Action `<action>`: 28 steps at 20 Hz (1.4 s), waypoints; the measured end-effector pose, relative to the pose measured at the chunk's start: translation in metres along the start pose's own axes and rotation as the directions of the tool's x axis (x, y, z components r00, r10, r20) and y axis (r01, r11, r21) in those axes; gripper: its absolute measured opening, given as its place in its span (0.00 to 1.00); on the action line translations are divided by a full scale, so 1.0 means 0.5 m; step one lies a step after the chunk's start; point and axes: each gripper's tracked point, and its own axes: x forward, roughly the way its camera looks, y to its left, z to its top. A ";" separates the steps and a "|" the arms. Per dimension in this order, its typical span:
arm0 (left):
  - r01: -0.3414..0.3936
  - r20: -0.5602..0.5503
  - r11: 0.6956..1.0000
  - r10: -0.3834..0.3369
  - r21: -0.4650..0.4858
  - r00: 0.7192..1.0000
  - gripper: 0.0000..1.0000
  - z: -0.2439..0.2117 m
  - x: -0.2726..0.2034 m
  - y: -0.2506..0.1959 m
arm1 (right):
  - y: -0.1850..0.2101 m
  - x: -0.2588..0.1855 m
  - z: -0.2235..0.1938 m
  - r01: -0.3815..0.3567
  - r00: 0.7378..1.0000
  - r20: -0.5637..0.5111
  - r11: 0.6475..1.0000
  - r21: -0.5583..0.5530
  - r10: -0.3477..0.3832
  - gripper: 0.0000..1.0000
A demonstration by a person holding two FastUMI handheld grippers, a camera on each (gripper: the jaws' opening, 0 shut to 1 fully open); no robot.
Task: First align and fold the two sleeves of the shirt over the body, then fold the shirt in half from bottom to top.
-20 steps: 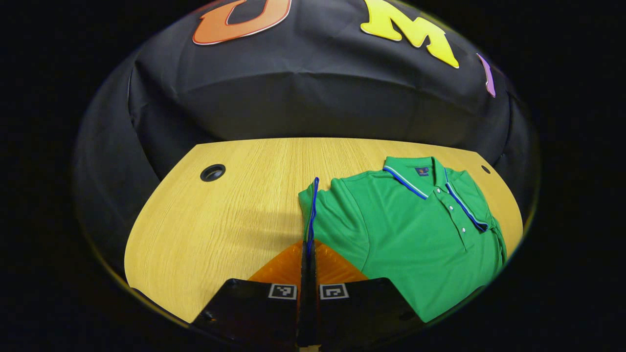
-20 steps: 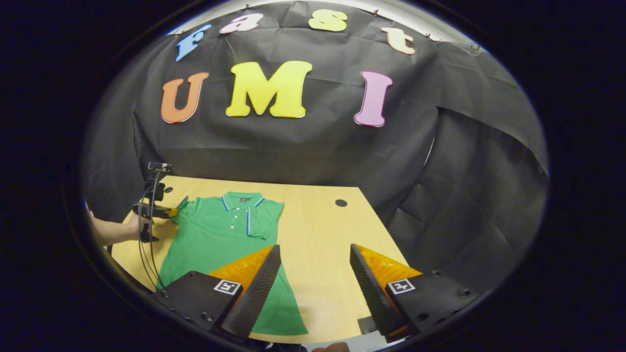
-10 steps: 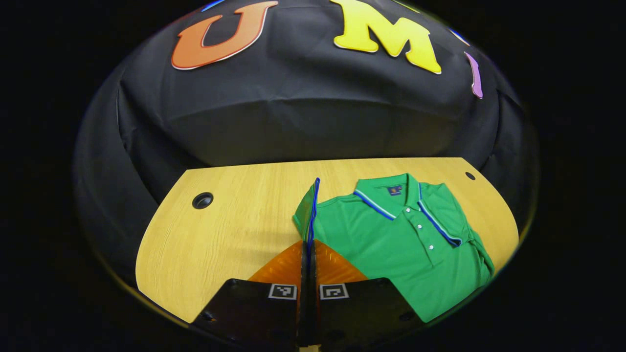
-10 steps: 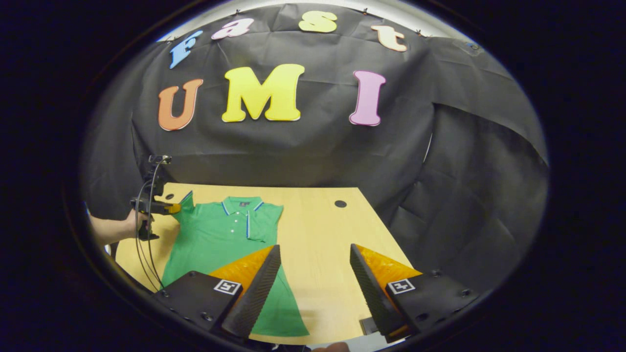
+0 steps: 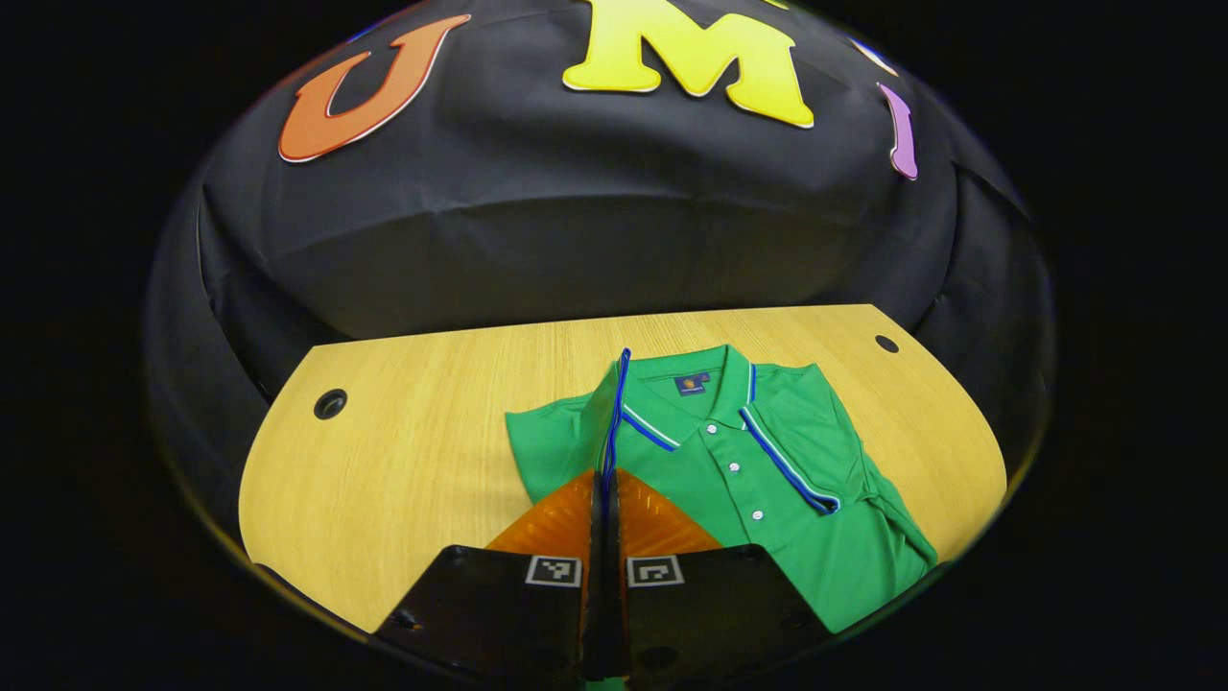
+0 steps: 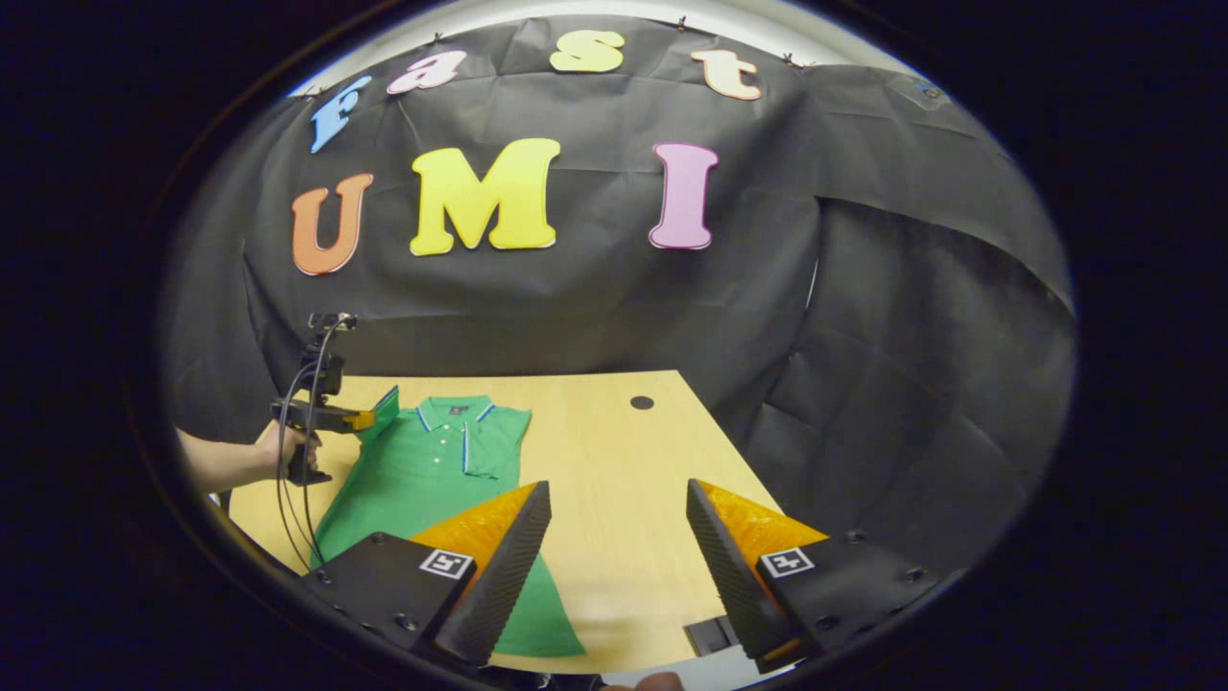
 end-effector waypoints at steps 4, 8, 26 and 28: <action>0.055 0.018 0.998 -0.055 -0.018 0.998 0.35 0.004 -0.010 -0.062 | -0.011 0.004 0.004 -0.005 1.000 0.009 1.000 -0.001 0.005 0.91; 0.024 0.047 1.000 -0.024 -0.008 0.999 0.99 0.007 -0.062 -0.068 | 0.002 0.017 0.008 -0.042 0.999 0.015 0.999 0.003 0.042 0.92; -0.079 -0.052 0.997 0.078 -0.022 0.996 0.99 -0.260 -0.519 0.032 | 0.126 0.057 -0.179 -0.334 0.934 -0.181 0.934 -0.130 0.309 0.93; -0.066 -0.114 0.997 0.062 -0.034 0.992 0.99 -0.324 -0.543 0.027 | 0.128 0.050 -0.223 -0.347 0.923 -0.227 0.927 -0.144 0.310 0.91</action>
